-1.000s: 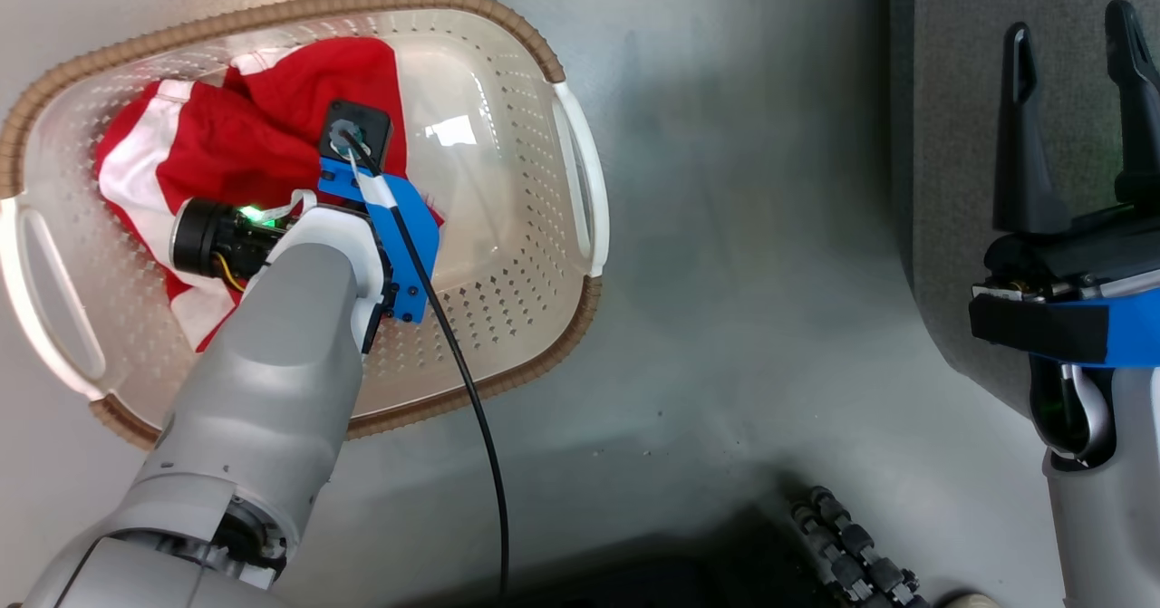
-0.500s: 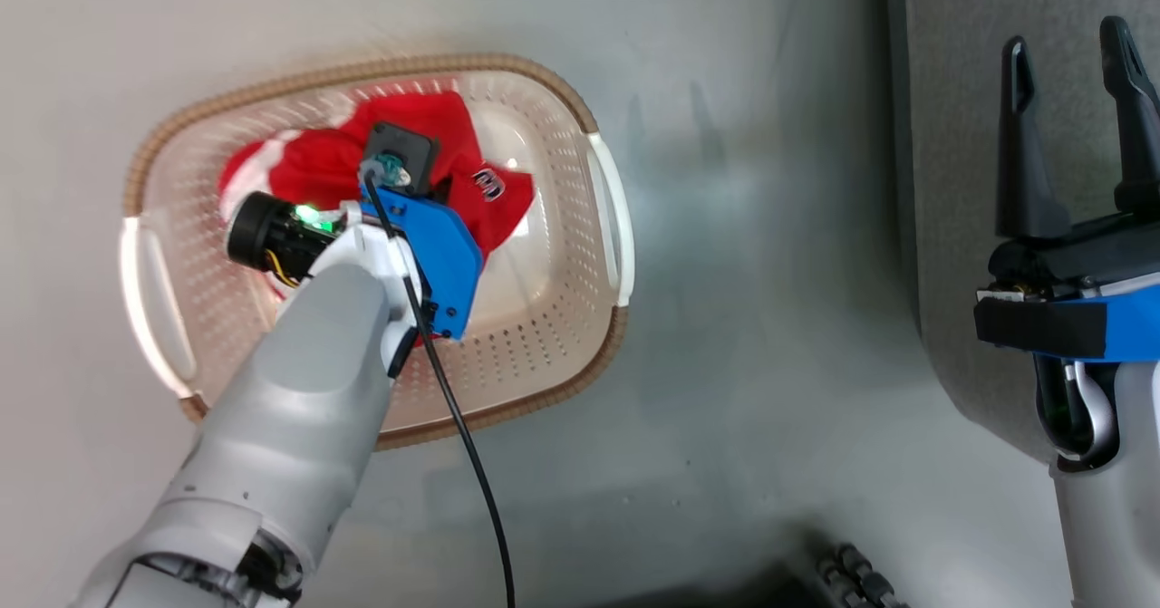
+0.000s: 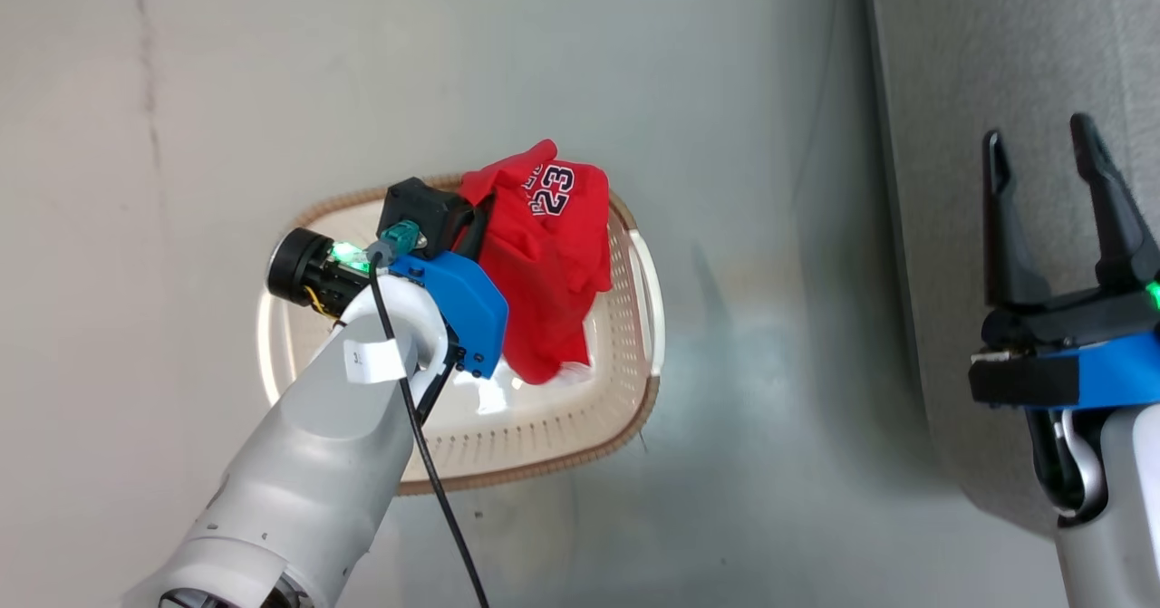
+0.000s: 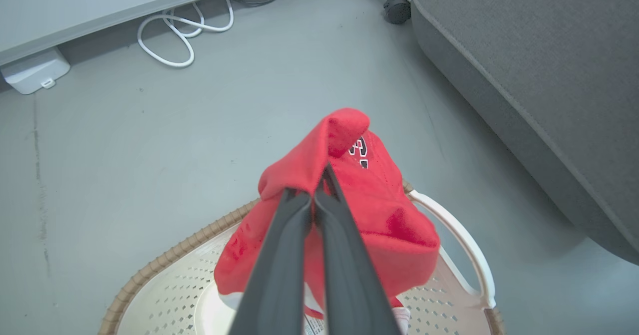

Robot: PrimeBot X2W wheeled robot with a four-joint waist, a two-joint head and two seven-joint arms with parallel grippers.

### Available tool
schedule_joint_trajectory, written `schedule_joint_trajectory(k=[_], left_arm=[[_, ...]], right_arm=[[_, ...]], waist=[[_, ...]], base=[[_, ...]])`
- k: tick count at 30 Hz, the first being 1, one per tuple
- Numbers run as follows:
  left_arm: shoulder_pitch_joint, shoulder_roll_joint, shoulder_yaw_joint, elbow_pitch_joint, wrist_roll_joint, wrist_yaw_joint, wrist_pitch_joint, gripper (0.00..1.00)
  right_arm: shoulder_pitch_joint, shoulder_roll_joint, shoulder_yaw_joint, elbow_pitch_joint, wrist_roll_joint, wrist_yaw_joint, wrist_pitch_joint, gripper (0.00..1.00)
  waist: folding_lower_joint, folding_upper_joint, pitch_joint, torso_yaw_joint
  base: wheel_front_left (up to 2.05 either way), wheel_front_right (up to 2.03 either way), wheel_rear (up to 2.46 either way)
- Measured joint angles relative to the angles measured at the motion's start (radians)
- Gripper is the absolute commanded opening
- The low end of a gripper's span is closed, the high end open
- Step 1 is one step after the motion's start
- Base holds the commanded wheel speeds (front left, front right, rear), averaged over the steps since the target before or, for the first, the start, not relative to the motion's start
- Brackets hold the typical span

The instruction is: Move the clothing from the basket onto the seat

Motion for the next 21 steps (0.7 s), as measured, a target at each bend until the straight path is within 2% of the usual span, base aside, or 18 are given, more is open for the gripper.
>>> schedule_joint_trajectory(k=[11,21], left_arm=[[0.019,0.000,-0.003,-0.067,-0.025,-0.001,-0.041,0.00],[0.075,0.014,0.028,-0.235,0.006,0.000,-0.043,0.00]], right_arm=[[0.090,0.025,0.009,0.048,-0.016,0.000,0.000,1.00],[0.177,0.054,0.012,0.079,-0.031,0.000,0.000,1.00]], waist=[[-0.0001,0.0000,-0.216,0.026],[-0.0002,0.0001,-0.414,0.025]], base=[[0.00,0.00,0.00],[0.00,0.00,0.00]])
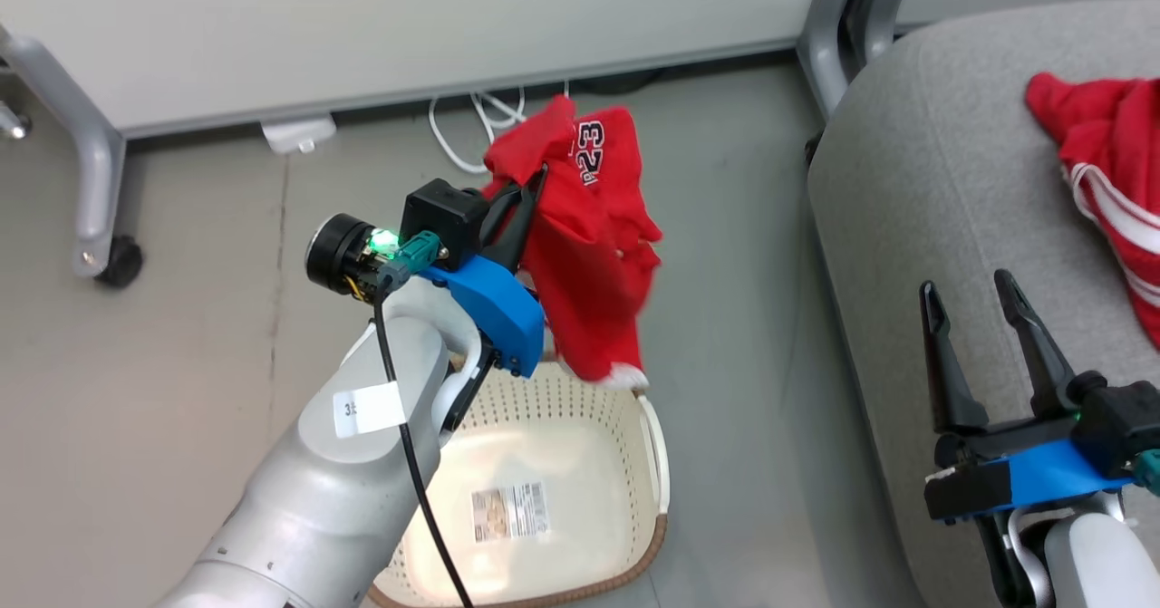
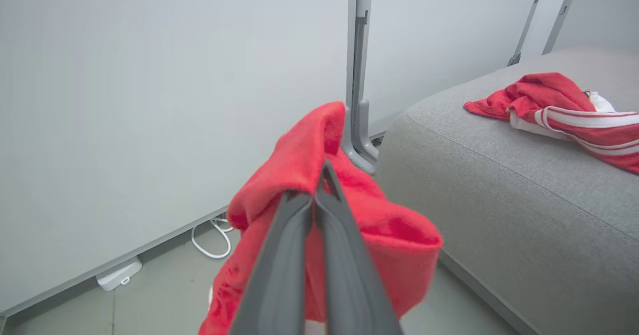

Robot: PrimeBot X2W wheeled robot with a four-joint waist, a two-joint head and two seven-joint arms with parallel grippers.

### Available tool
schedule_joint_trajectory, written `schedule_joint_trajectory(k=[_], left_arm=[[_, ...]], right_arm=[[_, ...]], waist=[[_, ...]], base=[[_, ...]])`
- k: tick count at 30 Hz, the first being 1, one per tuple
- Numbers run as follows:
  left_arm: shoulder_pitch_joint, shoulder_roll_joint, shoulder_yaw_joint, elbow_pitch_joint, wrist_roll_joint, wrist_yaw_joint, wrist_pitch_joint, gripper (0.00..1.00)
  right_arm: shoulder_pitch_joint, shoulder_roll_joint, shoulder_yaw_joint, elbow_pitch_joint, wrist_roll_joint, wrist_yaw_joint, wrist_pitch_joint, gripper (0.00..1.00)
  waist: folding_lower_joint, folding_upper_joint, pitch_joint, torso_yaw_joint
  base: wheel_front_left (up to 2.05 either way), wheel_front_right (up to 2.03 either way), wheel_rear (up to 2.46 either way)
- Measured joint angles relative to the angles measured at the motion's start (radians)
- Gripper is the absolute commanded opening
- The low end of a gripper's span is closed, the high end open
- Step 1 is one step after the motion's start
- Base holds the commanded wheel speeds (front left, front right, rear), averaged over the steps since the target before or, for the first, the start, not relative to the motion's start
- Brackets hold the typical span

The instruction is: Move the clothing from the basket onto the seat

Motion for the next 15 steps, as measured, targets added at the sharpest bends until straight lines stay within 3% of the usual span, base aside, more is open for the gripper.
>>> schedule_joint_trajectory(k=[15], left_arm=[[0.063,0.007,-0.054,-0.128,-0.016,-0.009,0.020,0.00]], right_arm=[[0.117,0.030,-0.011,0.030,-0.026,0.000,0.000,1.00]], waist=[[0.0000,0.0000,-0.213,0.008]], base=[[0.00,0.00,0.00]])
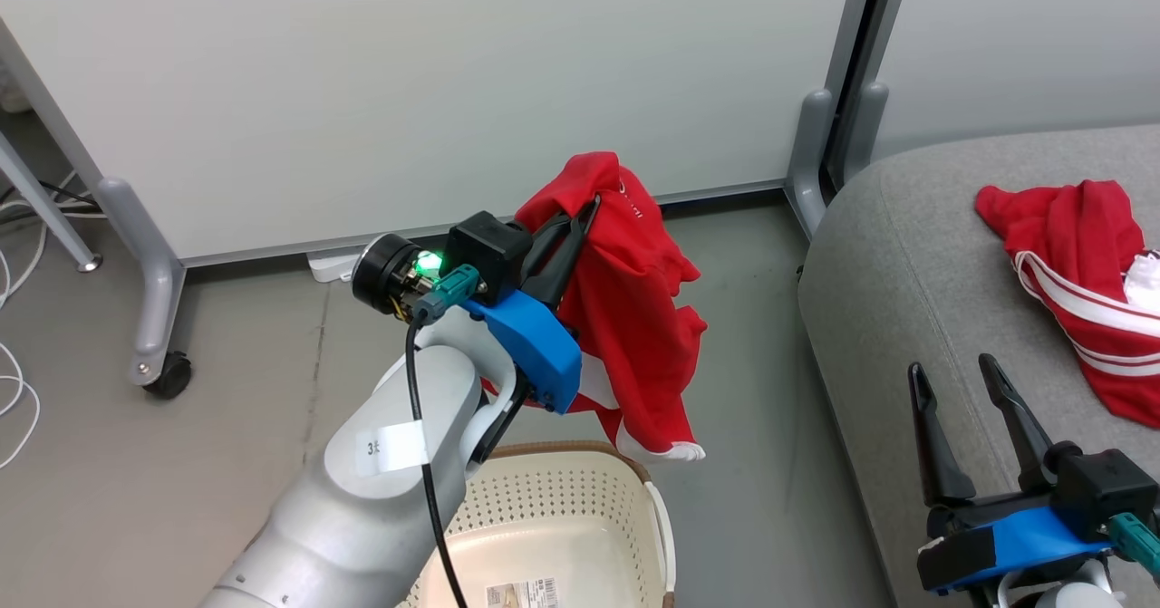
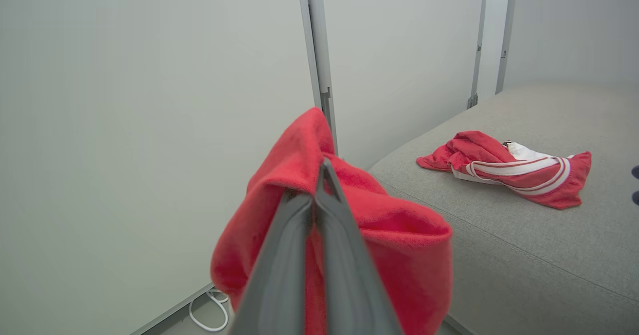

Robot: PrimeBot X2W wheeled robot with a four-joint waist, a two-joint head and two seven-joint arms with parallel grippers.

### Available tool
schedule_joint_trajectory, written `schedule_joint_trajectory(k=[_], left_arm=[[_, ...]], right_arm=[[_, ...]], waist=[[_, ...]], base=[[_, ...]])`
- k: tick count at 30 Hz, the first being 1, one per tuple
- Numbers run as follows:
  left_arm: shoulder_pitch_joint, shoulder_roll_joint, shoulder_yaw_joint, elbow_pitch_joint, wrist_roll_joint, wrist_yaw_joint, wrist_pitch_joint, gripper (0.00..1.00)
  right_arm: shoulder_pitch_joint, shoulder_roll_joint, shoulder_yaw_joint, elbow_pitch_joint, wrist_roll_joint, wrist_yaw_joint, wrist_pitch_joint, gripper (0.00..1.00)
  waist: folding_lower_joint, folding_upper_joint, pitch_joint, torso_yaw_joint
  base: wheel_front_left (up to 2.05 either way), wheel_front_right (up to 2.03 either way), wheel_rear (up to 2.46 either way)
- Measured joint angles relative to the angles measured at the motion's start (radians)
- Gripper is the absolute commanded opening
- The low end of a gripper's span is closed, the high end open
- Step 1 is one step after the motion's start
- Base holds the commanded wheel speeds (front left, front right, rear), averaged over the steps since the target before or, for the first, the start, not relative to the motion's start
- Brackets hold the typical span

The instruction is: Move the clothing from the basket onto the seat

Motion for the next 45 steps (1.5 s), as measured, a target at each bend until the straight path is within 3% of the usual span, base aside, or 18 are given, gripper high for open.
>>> schedule_joint_trajectory(k=[10,20,28,41,42,45], left_arm=[[0.022,0.017,-0.016,-0.044,-0.015,0.001,0.022,0.00],[0.017,0.015,-0.032,-0.080,-0.014,0.012,0.035,0.00],[-0.009,-0.002,-0.054,-0.095,-0.014,0.019,0.038,0.00],[-0.043,-0.021,-0.132,-0.128,-0.036,0.036,0.033,0.00],[-0.046,-0.021,-0.139,-0.130,-0.043,0.036,0.033,0.00],[-0.050,-0.021,-0.157,-0.139,-0.060,0.045,0.029,0.00]], right_arm=[[-0.018,-0.008,0.035,-0.028,-0.009,0.000,0.000,1.00],[-0.146,-0.054,0.278,-0.017,-0.005,0.000,0.000,1.00],[-0.299,-0.094,0.459,0.101,-0.003,0.000,0.000,1.00],[-0.503,-0.098,0.558,0.340,0.011,0.000,0.000,1.00],[-0.510,-0.094,0.562,0.349,0.016,0.000,0.000,0.00],[-0.520,-0.089,0.570,0.362,0.025,0.000,0.000,0.00]], waist=[[0.0002,0.0000,-0.014,0.012],[0.0003,0.0000,0.003,0.029],[0.0004,-0.0001,0.039,0.060],[0.0004,-0.0001,0.093,0.131],[0.0004,0.0000,0.096,0.134],[0.0004,-0.0001,0.104,0.139]], base=[[0.00,0.00,0.00],[0.00,0.00,0.00],[0.00,0.00,0.00],[0.00,0.00,0.00],[0.00,0.00,0.00],[0.00,0.00,0.00]])
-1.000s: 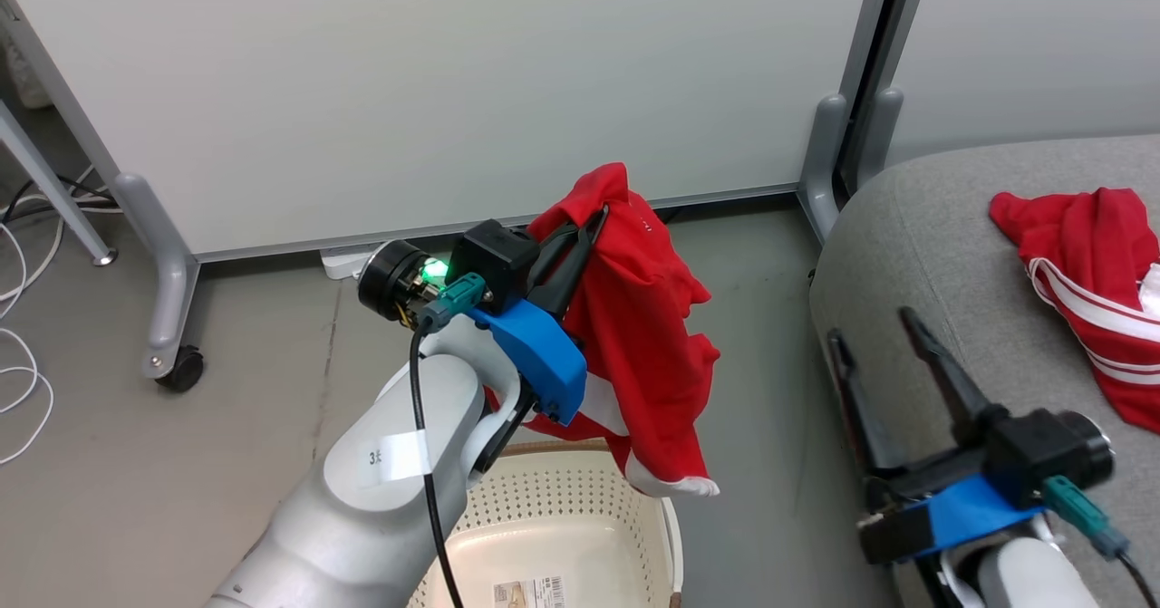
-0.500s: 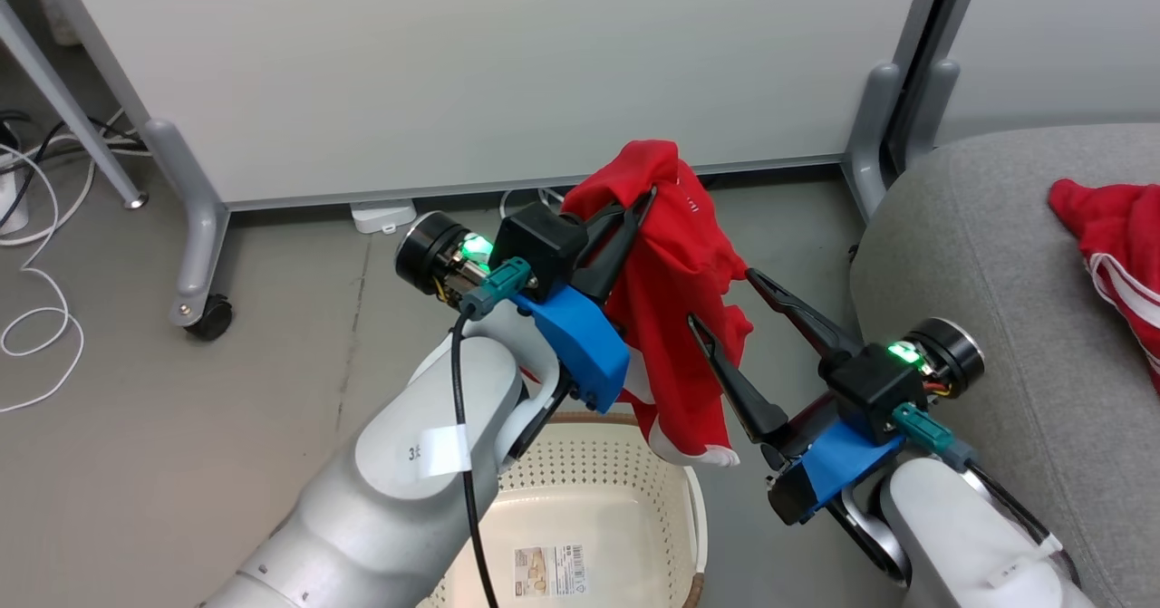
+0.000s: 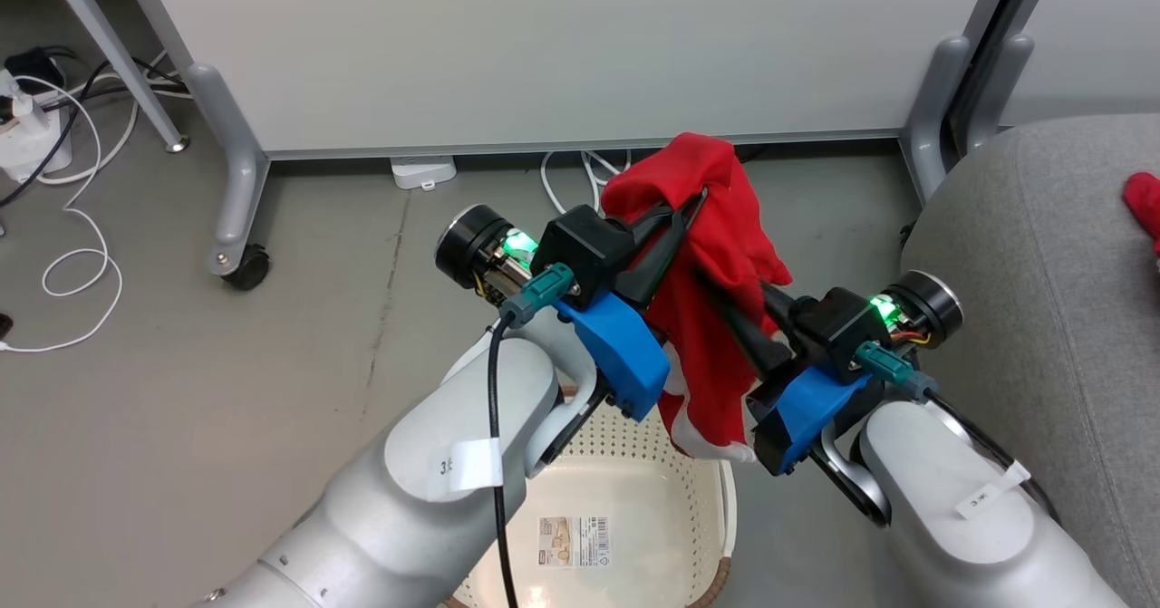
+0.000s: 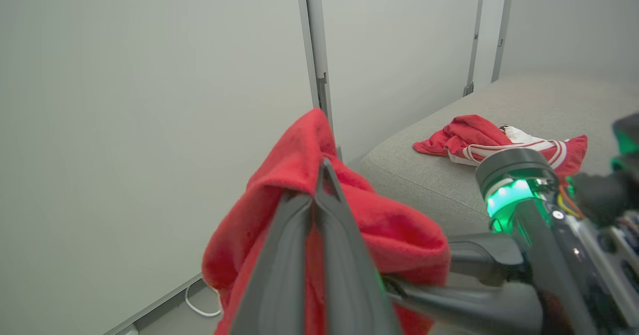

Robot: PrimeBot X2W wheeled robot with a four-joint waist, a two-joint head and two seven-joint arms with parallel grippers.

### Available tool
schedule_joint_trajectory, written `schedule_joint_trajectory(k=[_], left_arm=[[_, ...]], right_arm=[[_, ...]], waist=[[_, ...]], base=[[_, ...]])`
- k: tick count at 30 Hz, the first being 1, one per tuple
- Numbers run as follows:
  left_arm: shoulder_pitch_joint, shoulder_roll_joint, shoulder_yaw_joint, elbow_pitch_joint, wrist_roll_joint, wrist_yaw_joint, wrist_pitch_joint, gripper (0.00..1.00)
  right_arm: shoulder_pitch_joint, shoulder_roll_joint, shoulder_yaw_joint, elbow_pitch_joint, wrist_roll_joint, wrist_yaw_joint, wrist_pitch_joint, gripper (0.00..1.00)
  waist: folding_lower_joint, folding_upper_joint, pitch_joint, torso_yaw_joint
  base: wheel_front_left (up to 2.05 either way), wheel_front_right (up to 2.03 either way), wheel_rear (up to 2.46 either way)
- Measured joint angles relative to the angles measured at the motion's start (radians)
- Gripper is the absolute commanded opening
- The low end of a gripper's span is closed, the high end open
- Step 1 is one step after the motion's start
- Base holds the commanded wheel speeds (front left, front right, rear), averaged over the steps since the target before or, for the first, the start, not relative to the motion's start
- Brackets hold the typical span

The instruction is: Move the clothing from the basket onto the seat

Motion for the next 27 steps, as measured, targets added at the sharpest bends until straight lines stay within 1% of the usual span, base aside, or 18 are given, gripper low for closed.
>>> schedule_joint_trajectory(k=[6,13,14,15,20,27], left_arm=[[-0.015,0.000,-0.028,0.006,-0.029,0.017,-0.008,0.00],[-0.020,-0.001,-0.049,0.028,-0.052,0.026,-0.018,0.00],[-0.021,0.000,-0.054,0.032,-0.052,0.027,-0.018,0.77],[-0.021,0.000,-0.057,0.034,-0.054,0.027,-0.018,1.00],[-0.024,-0.001,-0.072,0.044,-0.061,0.034,-0.023,1.00],[-0.030,-0.001,-0.081,0.062,-0.067,0.038,-0.033,1.00]], right_arm=[[-0.002,0.000,-0.006,-0.001,0.014,0.000,0.000,0.00],[0.000,0.000,-0.015,-0.007,0.015,0.000,0.000,0.00],[0.000,0.000,-0.016,-0.007,0.015,0.000,0.000,0.00],[0.000,0.000,-0.018,-0.007,0.016,0.000,0.000,0.00],[0.002,0.001,-0.027,-0.013,0.019,0.000,0.000,0.00],[0.020,0.002,-0.074,-0.026,0.024,0.000,0.000,0.00]], waist=[[0.0000,0.0000,0.001,-0.003],[0.0000,0.0000,-0.002,-0.008],[0.0000,0.0000,-0.002,-0.009],[0.0000,0.0000,-0.003,-0.009],[0.0000,0.0000,-0.003,-0.010],[0.0000,0.0000,-0.005,-0.012]], base=[[0.00,0.00,0.00],[0.00,0.00,0.00],[0.00,0.00,0.00],[0.00,0.00,0.00],[0.00,0.00,0.00],[0.00,0.00,0.00]])
